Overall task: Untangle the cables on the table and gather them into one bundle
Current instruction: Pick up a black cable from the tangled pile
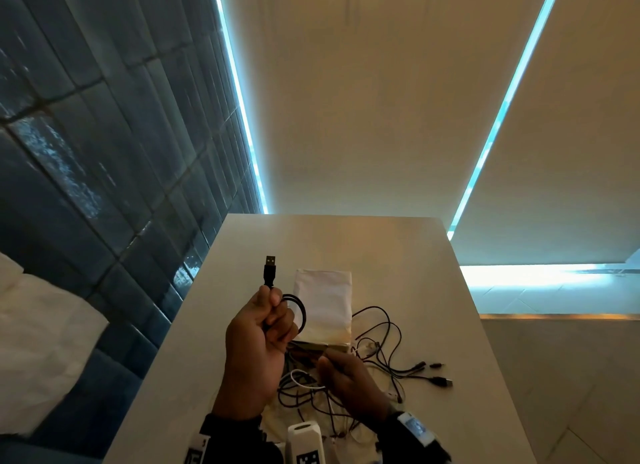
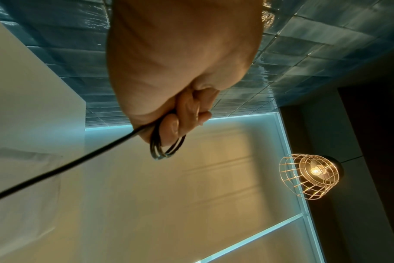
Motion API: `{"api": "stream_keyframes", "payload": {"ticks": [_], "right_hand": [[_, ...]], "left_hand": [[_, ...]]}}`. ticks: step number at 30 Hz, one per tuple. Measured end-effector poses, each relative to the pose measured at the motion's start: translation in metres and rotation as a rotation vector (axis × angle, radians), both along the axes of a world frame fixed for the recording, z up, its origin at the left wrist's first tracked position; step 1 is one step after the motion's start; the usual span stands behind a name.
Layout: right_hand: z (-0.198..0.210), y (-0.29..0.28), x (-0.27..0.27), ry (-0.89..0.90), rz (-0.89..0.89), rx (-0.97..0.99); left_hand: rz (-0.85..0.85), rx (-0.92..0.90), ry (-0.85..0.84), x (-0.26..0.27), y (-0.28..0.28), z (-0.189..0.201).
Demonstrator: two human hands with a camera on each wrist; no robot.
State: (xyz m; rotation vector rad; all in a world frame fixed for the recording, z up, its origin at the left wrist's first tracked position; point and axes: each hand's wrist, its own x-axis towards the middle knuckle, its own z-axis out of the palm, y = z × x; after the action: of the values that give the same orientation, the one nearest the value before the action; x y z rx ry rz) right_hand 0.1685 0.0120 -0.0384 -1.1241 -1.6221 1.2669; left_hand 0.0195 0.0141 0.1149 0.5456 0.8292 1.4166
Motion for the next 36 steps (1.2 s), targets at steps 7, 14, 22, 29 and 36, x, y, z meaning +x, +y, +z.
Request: {"api": "stream_keyframes", "payload": {"ticks": [7, 14, 22, 29, 36], "right_hand": [[-0.012, -0.001, 0.001, -0.054, -0.019, -0.102], [-0.024, -0.005, 0.009, -0.143, -0.123, -0.188], [0.069, 0.023, -0.008, 0.200, -0.283, -0.098], [0.123, 0.013, -0.027, 0.356, -0.078, 0.051], [0.100, 0.002, -0.024, 0.311, 0.065, 0.042]], "left_hand": [[-0.022, 0.027, 0.066, -0.001, -0.005, 0.017], [-0.003, -0.002, 0.212, -0.002, -0.006, 0.017], [0.067, -0.121, 0.370, -0.001, -0.001, 0.002], [0.096, -0.196, 0.236, 0.000, 0.001, -0.004], [0.044, -0.049, -0.145, -0.004, 0.000, 0.007]]}}
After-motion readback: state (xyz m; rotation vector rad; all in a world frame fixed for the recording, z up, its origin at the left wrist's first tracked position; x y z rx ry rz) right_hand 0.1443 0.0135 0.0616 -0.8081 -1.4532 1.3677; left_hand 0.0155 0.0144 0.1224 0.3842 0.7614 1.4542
